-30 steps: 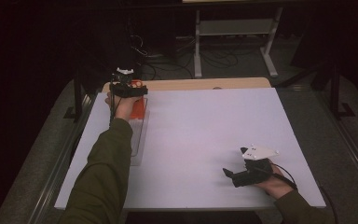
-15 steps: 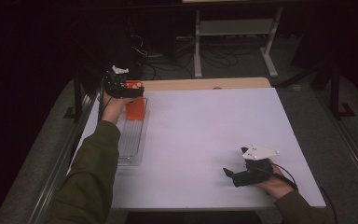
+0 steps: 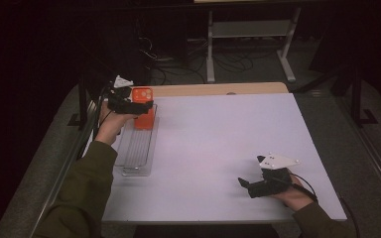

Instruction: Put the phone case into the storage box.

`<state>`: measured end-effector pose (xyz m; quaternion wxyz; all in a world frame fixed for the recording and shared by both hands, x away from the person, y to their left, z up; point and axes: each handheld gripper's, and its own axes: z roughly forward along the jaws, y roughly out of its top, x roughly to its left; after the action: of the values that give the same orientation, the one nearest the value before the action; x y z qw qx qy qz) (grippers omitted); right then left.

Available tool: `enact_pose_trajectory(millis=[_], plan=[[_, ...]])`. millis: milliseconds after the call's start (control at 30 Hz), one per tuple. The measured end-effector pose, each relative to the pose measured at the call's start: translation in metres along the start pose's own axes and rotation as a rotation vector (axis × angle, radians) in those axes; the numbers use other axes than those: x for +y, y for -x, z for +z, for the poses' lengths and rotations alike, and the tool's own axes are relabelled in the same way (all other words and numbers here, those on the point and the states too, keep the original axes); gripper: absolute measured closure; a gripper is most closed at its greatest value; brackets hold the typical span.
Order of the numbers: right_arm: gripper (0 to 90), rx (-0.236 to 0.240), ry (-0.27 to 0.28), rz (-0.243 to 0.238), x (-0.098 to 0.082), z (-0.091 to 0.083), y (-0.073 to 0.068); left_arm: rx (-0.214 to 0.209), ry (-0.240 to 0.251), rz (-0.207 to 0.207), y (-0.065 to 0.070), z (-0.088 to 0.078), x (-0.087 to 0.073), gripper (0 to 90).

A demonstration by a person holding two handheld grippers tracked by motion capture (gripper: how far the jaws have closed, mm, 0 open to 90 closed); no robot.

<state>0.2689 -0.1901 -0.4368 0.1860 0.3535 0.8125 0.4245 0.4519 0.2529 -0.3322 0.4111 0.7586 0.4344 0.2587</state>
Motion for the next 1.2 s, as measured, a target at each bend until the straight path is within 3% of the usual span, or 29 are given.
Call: enact_pose_trajectory(millis=[300, 567, 833, 1200], plan=[[0.6, 0.004, 0.017, -0.002, 0.003, -0.003, 0.001, -0.131, 0.045, 0.002, 0.017, -0.026, -0.02, 0.0], [0.6, 0.01, 0.03, 0.004, 0.006, -0.007, 0.002, -0.241, 0.072, 0.018, 0.037, -0.048, -0.047, 0.0], [0.6, 0.013, 0.042, -0.003, 0.009, -0.01, 0.003, -0.301, 0.081, 0.05, 0.054, -0.063, -0.069, 0.0], [0.6, 0.029, 0.061, -0.008, 0.015, -0.017, 0.004, -0.353, 0.059, 0.068, 0.074, -0.067, -0.096, 0.0]])
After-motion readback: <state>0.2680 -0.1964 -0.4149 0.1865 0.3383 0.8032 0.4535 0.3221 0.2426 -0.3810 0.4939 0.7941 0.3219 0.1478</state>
